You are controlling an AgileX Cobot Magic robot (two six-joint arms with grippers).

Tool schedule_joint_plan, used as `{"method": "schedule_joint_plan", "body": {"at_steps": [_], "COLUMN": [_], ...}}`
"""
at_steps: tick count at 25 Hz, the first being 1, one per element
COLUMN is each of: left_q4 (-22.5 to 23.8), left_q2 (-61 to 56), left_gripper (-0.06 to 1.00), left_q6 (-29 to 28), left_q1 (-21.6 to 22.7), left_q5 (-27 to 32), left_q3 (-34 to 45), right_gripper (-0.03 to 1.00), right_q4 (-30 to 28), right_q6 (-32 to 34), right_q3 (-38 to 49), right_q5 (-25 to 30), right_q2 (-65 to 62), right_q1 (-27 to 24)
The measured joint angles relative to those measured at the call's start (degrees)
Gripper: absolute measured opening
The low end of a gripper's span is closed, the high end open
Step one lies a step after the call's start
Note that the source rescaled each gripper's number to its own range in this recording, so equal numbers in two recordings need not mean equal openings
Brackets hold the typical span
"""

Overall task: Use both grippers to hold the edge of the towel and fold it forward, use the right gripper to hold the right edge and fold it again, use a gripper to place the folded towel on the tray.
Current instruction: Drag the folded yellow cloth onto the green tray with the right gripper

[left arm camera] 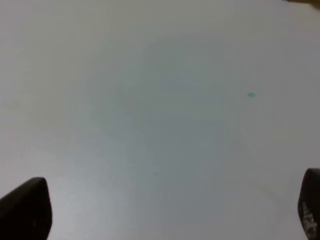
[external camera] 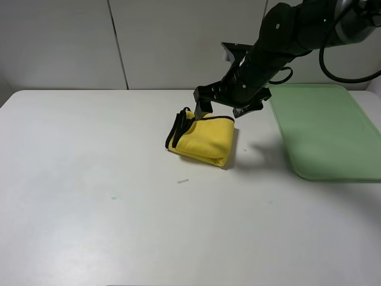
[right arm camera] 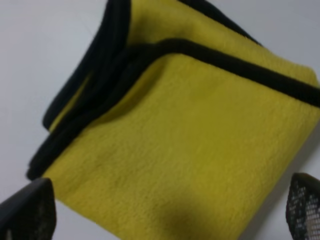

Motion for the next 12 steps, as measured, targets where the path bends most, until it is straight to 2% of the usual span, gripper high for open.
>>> {"method": "schedule_joint_plan", "body": {"at_steps": [12], "left_q4": [0.0], "left_q2": [0.0], "left_gripper": [1.00], "left_q6": [0.0], "left_q1": [0.0], "left_q5": [0.0], "left_q3": [0.0], "right_gripper": [1.00], "right_q4": [-1.9], "right_q6": [3.5], "right_q3": [0.4], "right_q5": [-3.7], "right_q2": [7.2], "right_q1": [-1.3]}}
